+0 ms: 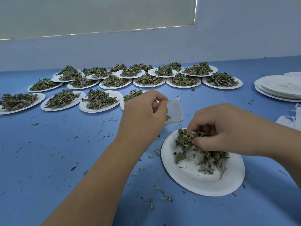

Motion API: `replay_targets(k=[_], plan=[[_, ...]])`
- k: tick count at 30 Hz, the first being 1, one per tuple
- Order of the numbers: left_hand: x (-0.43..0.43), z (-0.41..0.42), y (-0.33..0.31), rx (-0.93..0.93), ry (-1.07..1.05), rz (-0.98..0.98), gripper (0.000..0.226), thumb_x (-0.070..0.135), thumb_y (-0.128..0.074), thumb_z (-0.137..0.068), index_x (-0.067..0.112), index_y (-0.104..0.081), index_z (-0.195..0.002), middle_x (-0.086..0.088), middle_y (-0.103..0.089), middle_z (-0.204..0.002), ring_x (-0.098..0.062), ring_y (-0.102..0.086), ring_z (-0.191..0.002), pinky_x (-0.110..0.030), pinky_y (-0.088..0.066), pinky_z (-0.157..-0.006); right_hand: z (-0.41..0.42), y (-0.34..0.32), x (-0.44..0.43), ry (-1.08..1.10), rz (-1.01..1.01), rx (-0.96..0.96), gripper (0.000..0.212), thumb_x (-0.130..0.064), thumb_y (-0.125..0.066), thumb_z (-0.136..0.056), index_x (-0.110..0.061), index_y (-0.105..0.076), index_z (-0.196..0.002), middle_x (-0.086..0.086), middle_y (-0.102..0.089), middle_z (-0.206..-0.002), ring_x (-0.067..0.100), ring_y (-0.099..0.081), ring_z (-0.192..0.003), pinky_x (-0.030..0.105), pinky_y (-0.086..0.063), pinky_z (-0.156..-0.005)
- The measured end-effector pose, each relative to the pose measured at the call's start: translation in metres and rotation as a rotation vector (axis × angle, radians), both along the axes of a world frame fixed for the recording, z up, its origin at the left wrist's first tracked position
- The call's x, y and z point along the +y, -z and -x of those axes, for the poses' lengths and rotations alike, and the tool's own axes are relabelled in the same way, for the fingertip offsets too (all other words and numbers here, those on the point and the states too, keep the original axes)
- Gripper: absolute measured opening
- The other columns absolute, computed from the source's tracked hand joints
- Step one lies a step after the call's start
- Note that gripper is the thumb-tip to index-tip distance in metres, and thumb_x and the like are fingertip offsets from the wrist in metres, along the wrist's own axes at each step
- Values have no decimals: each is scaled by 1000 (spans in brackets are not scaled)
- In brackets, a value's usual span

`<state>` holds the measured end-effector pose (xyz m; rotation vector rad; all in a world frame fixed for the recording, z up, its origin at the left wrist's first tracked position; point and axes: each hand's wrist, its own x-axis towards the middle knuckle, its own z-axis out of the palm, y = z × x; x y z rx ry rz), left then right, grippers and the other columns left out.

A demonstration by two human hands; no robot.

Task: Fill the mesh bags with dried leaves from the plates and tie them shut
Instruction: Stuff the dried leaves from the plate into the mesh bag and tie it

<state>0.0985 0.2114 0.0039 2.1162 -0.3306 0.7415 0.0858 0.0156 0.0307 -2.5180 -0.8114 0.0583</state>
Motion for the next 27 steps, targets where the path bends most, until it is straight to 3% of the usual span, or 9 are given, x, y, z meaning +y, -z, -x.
replay_targets(k=[3, 7, 14, 21, 24, 27], plan=[[-1, 1, 0, -21, 4, -29, 17, 11, -60, -90, 24, -65, -82, 6, -45, -52, -5, -43, -53, -9, -35, -51, 0, -6, -4, 20, -107, 33, 11, -39, -65, -68, -43, -69, -77, -12, -63, -74, 2, -55, -59, 20, -47, -59], [-2, 2, 2, -59, 4, -104, 11, 10, -60, -90, 15, -69, -87, 9, -43, -51, -4, -45, -55, -10, -34, -51, -1, -11, -9, 38, -227, 67, 14, -33, -66, -68, -37, -71, -81, -7, -66, -70, 13, -60, -63, 27, -50, -62], [-12, 4, 7, -49, 28, -181, 10, 15, -59, -92, 14, -69, -90, 15, -38, -53, -1, -43, -53, -26, -41, -56, -2, -10, -6, 149, -310, -41, 10, -34, -66, -67, -37, -70, -76, -6, -62, -62, 2, -48, -51, 13, -40, -53], [-23, 8, 9, 11, 62, -207, 12, 16, -57, -91, 15, -69, -90, 14, -39, -55, -7, -43, -56, -35, -48, -60, 0, 1, 7, 230, -161, -148, 8, -37, -59, -66, -36, -65, -70, -25, -58, -68, -3, -52, -61, 10, -41, -57], [-28, 10, 10, 34, 79, -216, 12, 18, -57, -91, 16, -69, -90, 12, -40, -57, -12, -45, -60, -36, -47, -60, 1, 5, 11, 243, -30, -207, 19, -37, -53, -68, -33, -69, -77, -13, -58, -68, 1, -52, -70, 15, -39, -57], [-30, 11, 10, 54, 95, -202, 12, 18, -56, -91, 16, -68, -89, 9, -42, -56, -13, -45, -58, -35, -47, -58, 1, 6, 14, 241, 117, -274, 28, -36, -49, -73, -26, -72, -85, -8, -57, -77, 7, -52, -74, 29, -45, -67]])
